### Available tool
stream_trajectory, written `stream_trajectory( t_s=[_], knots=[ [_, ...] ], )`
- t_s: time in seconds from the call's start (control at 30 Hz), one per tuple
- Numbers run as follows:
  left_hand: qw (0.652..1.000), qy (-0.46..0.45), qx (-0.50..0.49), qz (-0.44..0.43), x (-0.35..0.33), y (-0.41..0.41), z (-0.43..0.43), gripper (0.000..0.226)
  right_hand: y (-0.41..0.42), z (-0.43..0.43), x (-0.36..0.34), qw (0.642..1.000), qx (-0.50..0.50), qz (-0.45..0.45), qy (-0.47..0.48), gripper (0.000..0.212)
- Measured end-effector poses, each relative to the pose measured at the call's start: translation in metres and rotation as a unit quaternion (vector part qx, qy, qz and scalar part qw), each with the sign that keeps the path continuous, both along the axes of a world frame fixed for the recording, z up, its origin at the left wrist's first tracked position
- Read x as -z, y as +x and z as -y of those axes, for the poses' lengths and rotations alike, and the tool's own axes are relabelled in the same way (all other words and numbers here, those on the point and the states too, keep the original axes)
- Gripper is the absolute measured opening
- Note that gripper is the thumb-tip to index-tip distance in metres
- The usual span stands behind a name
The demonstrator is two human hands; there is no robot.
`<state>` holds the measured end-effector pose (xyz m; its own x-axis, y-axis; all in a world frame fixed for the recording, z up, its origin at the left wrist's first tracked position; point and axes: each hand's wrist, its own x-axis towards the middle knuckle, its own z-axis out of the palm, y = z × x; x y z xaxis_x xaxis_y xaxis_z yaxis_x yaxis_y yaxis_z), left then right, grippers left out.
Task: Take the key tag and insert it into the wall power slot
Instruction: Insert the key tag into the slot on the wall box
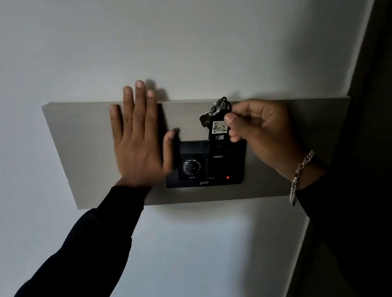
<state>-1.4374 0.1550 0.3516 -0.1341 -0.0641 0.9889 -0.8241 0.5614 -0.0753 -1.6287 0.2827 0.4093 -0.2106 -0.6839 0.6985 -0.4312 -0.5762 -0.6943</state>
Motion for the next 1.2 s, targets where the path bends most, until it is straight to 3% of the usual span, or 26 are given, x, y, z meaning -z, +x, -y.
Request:
stream_trajectory(
  t_s=[0.17,0.33,0.43,0.6,0.73,0.87,1.2],
  knots=[
    [0.998,0.017,-0.052,-0.017,0.004,0.001,0.003,0.071,-0.002,0.008,0.019,1.000,-0.002,-0.018,0.011,0.014],
    [0.998,0.007,-0.064,0.013,0.007,0.011,0.006,0.074,-0.005,0.011,0.028,0.996,0.070,-0.060,0.021,0.002],
    [0.997,0.007,-0.076,0.001,0.008,0.016,0.009,0.075,-0.004,0.009,0.022,0.987,0.119,-0.105,0.020,0.015],
    [0.996,0.006,-0.085,0.003,0.009,0.021,0.011,0.077,0.000,-0.006,-0.004,0.957,0.120,-0.261,-0.032,0.031],
    [0.996,-0.002,-0.086,0.022,0.010,0.026,0.014,0.078,0.008,-0.005,-0.021,0.915,0.128,-0.378,-0.055,0.024],
    [0.995,-0.013,-0.092,0.025,0.010,0.029,0.016,0.079,0.010,-0.001,-0.026,0.906,0.140,-0.392,-0.084,0.011],
    [0.996,-0.006,-0.086,0.023,0.010,0.028,0.014,0.078,0.009,0.000,-0.015,0.932,0.135,-0.308,-0.136,0.015]
  ],
)
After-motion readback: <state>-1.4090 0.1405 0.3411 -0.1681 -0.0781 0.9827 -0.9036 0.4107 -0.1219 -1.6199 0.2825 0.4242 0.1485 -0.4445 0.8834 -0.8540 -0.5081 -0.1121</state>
